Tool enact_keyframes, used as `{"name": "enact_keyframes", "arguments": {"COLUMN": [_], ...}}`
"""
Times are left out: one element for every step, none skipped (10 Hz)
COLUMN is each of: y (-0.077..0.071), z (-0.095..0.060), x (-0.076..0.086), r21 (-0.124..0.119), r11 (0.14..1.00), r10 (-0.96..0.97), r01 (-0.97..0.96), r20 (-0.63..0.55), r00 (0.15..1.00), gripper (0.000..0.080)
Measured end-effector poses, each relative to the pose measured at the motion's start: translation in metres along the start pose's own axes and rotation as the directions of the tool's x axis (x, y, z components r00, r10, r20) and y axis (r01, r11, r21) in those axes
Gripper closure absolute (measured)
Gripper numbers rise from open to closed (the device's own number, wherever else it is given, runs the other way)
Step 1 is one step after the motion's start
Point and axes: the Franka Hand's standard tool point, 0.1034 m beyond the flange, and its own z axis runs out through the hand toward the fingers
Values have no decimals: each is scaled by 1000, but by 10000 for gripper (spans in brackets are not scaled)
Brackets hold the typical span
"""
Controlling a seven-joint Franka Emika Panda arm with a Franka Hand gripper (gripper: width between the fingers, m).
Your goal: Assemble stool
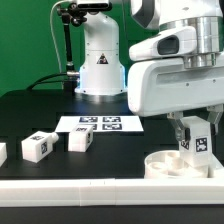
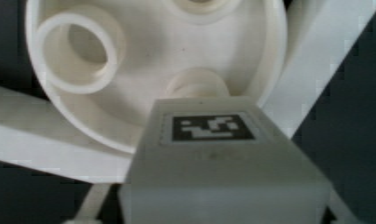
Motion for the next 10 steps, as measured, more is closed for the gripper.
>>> {"name": "enact_keyframes", "arguments": {"y": [0, 0, -1, -2, -1, 0, 0, 1, 2, 2], "z": [0, 1, 3, 4, 4, 4, 4, 4, 4, 4], "x": [0, -1, -3, -4, -4, -4, -4, -4, -4, -4], "r21": [9, 16, 23, 34, 43, 52, 58, 64, 72, 72], "r11": [995, 981, 965, 940, 916, 874, 834, 802, 750, 704], "r10": [94, 194, 263, 339, 401, 485, 550, 596, 660, 708], "r01": [-94, -194, -263, -338, -400, -484, -548, -594, -658, -706], "r20": [-3, -5, -15, -28, -30, -25, -19, -13, -4, 5], "r00": [996, 981, 965, 940, 916, 874, 835, 803, 751, 706], "gripper": [454, 454, 454, 454, 454, 454, 454, 454, 454, 454]}}
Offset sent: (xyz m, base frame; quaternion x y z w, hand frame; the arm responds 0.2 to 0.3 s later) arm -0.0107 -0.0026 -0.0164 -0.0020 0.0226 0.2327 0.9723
